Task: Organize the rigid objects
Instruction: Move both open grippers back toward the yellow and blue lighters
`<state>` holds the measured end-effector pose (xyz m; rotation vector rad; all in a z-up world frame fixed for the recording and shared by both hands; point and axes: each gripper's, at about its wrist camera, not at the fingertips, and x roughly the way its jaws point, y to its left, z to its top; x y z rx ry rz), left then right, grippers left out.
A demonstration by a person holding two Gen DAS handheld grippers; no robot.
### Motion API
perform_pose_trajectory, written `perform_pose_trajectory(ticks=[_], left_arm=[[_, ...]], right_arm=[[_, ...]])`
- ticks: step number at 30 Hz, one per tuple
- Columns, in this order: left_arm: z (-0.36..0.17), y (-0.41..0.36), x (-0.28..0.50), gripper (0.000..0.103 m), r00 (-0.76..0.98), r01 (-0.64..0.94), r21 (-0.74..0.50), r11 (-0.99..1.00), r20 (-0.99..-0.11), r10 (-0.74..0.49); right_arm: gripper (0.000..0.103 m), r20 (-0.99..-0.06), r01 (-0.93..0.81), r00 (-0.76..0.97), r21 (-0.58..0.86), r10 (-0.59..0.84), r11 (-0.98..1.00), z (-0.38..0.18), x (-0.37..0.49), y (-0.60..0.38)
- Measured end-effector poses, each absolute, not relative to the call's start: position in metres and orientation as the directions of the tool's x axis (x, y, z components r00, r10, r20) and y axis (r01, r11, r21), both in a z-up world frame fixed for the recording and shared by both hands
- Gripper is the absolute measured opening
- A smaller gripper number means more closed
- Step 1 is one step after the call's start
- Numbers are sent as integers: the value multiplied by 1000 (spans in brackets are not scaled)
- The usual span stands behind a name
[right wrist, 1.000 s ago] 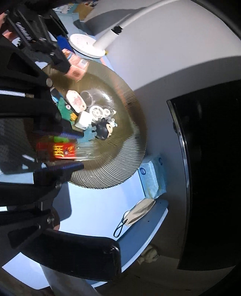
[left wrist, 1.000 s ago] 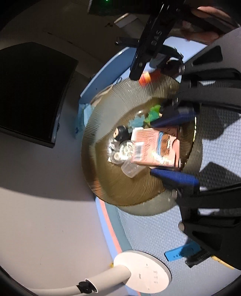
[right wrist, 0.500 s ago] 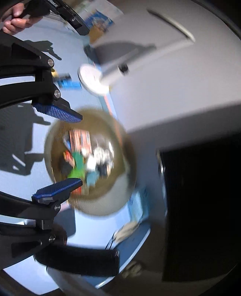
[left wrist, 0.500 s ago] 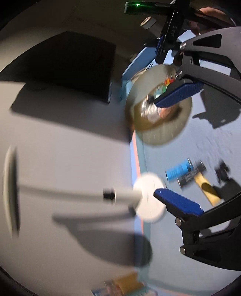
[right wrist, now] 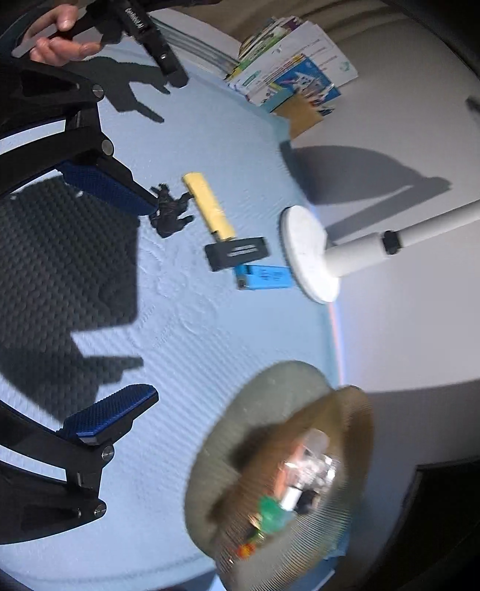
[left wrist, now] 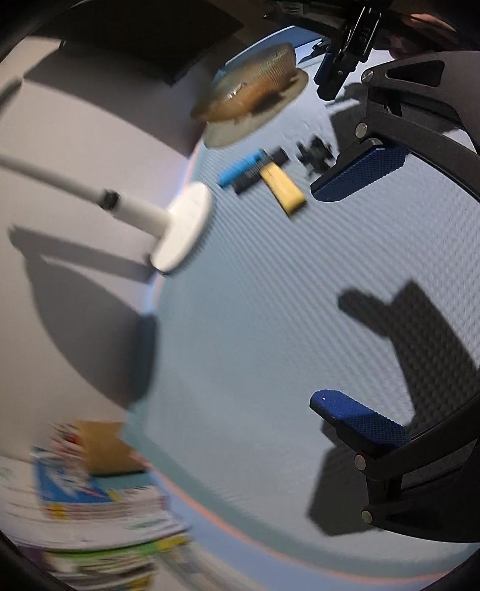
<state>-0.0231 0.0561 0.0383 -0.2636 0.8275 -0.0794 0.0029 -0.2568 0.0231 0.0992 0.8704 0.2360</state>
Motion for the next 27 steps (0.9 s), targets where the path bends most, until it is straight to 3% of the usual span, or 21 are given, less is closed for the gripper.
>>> perform_pose_trajectory(ticks=[4,8,13,15,18,22,27], left_arm=[[16,62,-18,102,639,-60,-293,954,-746,-188],[10,62,-16,102,631,-65,-301,951,-751,-195],[7,47,-14,102,615,-70,-185,980,-782,-104],[5,38,-12,102,599,-69,-116,991,-799,-52],[2,27,-10,102,576,-64,-25,998,-818,17],[2,29,-12,102,577,-66,-29,997,-816,14],[3,28,-11,102,576,-65,-23,998,-817,19]], right_arm=[[92,-741,-158,649,93,174,983,12,5,-248],[92,-747,-125,647,90,150,988,7,10,-252],[93,-782,-69,610,110,129,992,-2,22,-262],[100,-782,-80,610,102,130,992,-2,22,-260],[103,-798,-90,595,56,99,994,-7,24,-251],[103,-812,-94,583,-21,38,995,-11,26,-240],[103,-812,-98,581,-9,50,995,-11,26,-242]])
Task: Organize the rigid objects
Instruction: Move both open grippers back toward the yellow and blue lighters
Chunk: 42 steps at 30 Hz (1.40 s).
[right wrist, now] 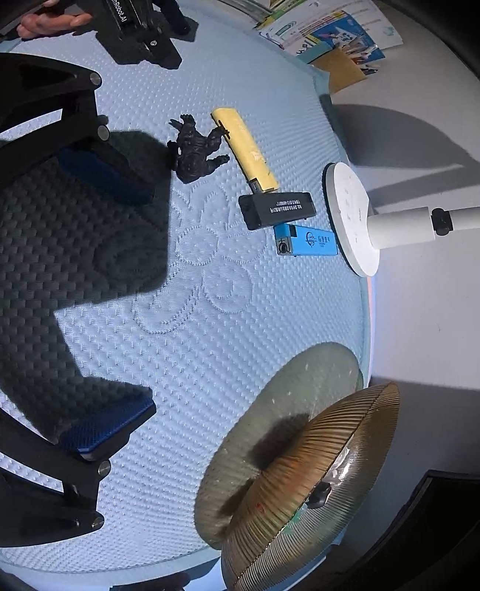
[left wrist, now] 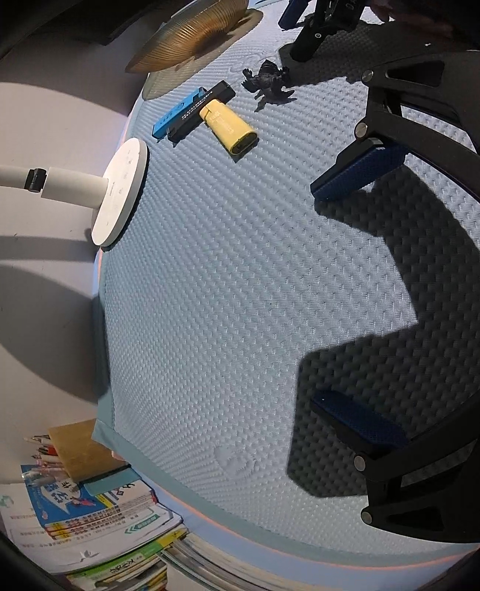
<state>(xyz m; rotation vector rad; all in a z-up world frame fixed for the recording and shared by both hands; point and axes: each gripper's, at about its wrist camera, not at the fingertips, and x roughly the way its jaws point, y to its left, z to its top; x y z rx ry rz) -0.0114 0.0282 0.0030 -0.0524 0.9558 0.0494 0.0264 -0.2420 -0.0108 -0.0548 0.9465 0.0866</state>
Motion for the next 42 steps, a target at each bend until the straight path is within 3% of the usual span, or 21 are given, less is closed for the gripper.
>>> perform_pose_trajectory(ticks=[33,38,42], left_arm=[[3,30,-9,102,563,-50,-15,999,-827,16],[15,17,-3,102,543,99,-23,995,-837,-73],[32,-14,13,102,577,262,78,962,-812,-91]], right_arm=[[103,-819,-102,571,-16,45,995,-12,24,-241],[103,-866,-173,489,24,107,985,-4,33,-243],[103,-849,-157,510,65,137,985,19,58,-248]])
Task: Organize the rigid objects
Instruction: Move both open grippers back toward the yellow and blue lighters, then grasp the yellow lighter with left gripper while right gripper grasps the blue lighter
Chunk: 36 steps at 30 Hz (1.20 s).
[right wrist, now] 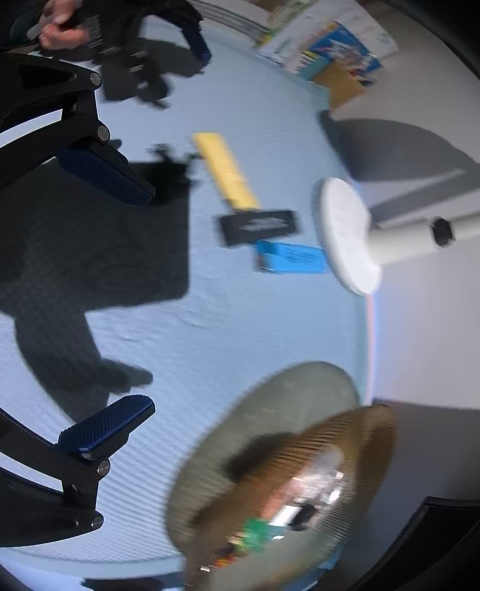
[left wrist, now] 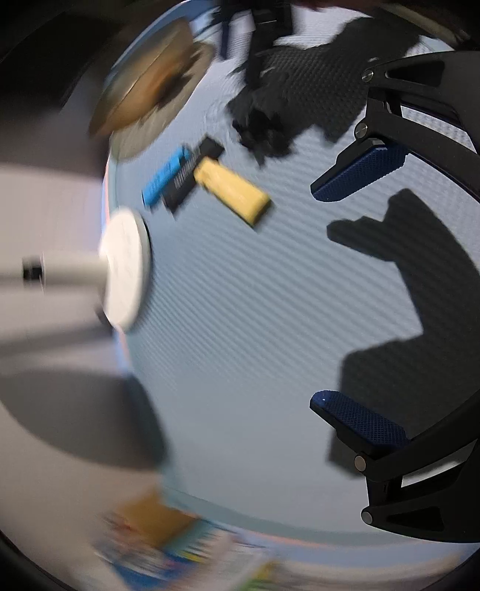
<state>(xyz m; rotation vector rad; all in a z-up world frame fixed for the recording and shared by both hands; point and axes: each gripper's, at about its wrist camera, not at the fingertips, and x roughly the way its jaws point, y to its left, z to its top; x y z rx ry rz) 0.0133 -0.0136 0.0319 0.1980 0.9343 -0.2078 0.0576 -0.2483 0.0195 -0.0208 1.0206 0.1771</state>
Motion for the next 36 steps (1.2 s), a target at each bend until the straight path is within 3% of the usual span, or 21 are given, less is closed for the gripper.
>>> perform_pose_trajectory(ticks=[1,3,4,6,9,13,15,17,22,23,24,26,36], left_arm=[[34,-21,19,102,579,298,95,950,-809,-101],[34,-33,36,102,569,368,93,925,-809,-145],[33,-35,43,96,557,388,78,918,-813,-167],[28,-39,60,78,514,422,20,906,-829,-221],[23,-45,75,72,465,454,-68,889,-832,-301],[18,-61,73,67,449,509,-67,858,-830,-332],[16,-68,71,60,449,530,-49,847,-831,-329],[15,-74,71,60,463,536,-18,844,-830,-311],[14,-81,69,51,491,526,0,851,-816,-304],[15,-82,66,41,494,528,-2,849,-813,-309],[15,-84,62,30,494,531,-5,847,-811,-315],[17,-85,53,23,502,531,6,847,-807,-310],[14,-28,-5,22,515,393,-84,916,-805,-294]], right_arm=[[101,-842,-153,521,70,141,986,24,66,-248],[78,-830,-154,539,71,144,986,31,82,-246],[68,-829,-161,539,75,151,984,32,93,-243],[63,-832,-167,529,89,165,982,31,111,-236],[55,-828,-184,527,112,194,977,28,130,-227],[44,-833,-190,526,80,171,979,17,151,-215],[43,-835,-202,522,74,172,977,12,156,-212],[43,-839,-208,518,64,165,976,9,161,-206],[42,-822,-230,563,-66,78,971,1,162,-190],[39,-820,-234,568,-76,72,969,1,159,-189],[28,-820,-241,566,-69,83,968,1,157,-190],[23,-818,-244,569,-69,86,967,3,148,-193],[24,-833,-189,530,70,161,979,10,66,-260]])
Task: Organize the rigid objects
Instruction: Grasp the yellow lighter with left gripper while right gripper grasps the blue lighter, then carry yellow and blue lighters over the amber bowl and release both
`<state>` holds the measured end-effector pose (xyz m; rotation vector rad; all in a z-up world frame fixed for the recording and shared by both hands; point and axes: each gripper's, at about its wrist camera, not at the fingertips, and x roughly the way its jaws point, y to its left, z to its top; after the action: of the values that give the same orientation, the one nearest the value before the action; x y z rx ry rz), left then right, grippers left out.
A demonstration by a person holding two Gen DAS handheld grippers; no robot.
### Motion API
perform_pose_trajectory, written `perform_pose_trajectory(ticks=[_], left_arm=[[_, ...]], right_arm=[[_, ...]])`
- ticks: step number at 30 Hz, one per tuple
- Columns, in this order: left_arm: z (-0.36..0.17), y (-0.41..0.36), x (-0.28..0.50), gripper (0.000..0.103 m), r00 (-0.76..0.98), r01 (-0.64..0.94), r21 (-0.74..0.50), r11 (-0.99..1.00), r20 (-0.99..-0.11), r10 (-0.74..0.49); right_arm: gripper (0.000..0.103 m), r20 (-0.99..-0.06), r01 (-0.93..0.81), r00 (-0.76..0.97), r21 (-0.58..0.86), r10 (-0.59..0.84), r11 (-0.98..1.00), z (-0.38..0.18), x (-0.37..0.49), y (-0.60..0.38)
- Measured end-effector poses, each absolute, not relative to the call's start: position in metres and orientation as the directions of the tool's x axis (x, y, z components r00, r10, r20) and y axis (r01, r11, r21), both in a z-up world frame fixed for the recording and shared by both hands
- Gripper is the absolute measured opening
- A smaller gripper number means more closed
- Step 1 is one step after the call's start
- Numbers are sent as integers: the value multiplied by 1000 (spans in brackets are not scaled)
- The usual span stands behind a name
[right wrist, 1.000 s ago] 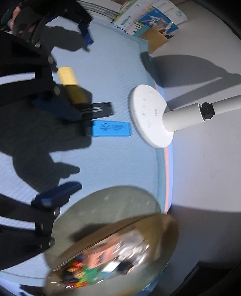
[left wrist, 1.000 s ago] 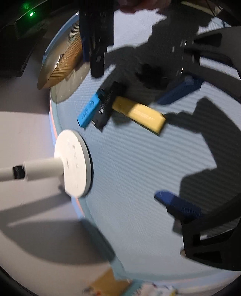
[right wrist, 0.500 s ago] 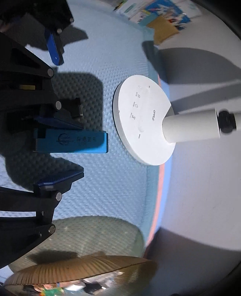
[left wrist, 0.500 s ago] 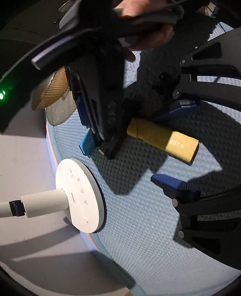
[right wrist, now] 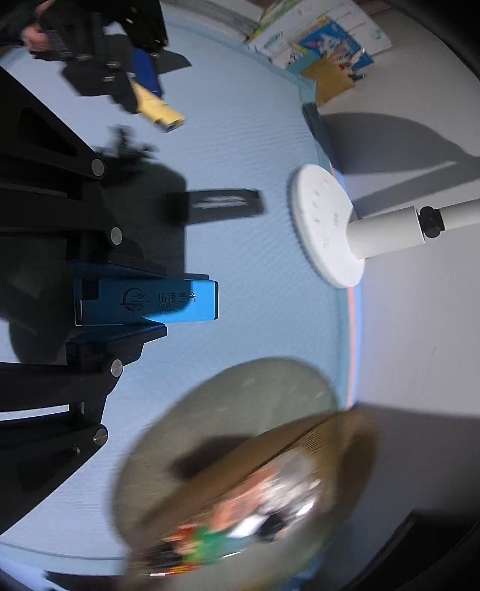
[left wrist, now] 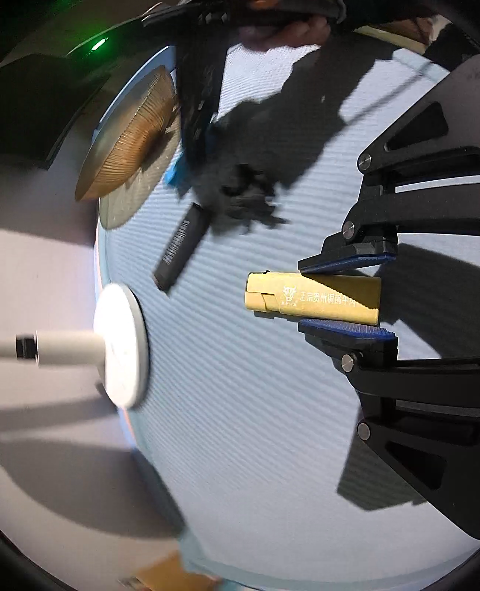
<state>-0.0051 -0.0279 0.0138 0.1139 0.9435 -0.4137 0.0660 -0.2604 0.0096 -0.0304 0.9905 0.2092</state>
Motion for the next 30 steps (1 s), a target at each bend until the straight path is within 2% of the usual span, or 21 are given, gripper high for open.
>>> perform_pose_trajectory(ticks=[8,10,11,12,13,14,18,20,21,23,26,30], left_arm=[[11,-21,-55,23,534,338,-59,939,-810,-243],[11,-22,-57,36,534,318,-66,946,-812,-236],[10,-22,-56,47,530,306,-82,949,-813,-241],[10,-22,-55,52,530,296,-91,951,-813,-243],[9,-22,-56,64,535,284,-91,954,-811,-237],[8,-23,-56,67,547,269,-76,960,-808,-217],[3,-32,-60,63,578,267,-10,964,-799,-169],[6,-35,-64,40,582,277,-19,961,-793,-184],[7,-37,-65,30,585,276,-16,961,-791,-181],[9,-43,-65,21,587,281,-16,959,-788,-185],[15,-54,-67,21,607,285,5,959,-775,-176],[42,-75,-67,21,652,325,16,945,-727,-212]], right_arm=[[24,-824,-207,523,125,217,970,-1,-18,-278],[26,-826,-223,520,112,215,968,-1,-28,-275],[28,-829,-223,517,112,215,968,0,-30,-275],[33,-829,-220,515,119,218,968,0,-29,-276],[39,-826,-213,516,131,225,968,1,-29,-278],[41,-824,-209,520,133,226,969,1,-29,-279],[42,-822,-208,548,44,153,977,-5,-35,-265],[38,-815,-222,575,-73,71,972,-6,-44,-247],[28,-808,-232,588,-111,48,966,-6,-48,-237],[24,-811,-276,578,-89,92,957,-4,-54,-225],[24,-815,-355,521,61,252,933,0,-59,-216],[23,-774,-361,543,134,325,923,23,-62,-228]])
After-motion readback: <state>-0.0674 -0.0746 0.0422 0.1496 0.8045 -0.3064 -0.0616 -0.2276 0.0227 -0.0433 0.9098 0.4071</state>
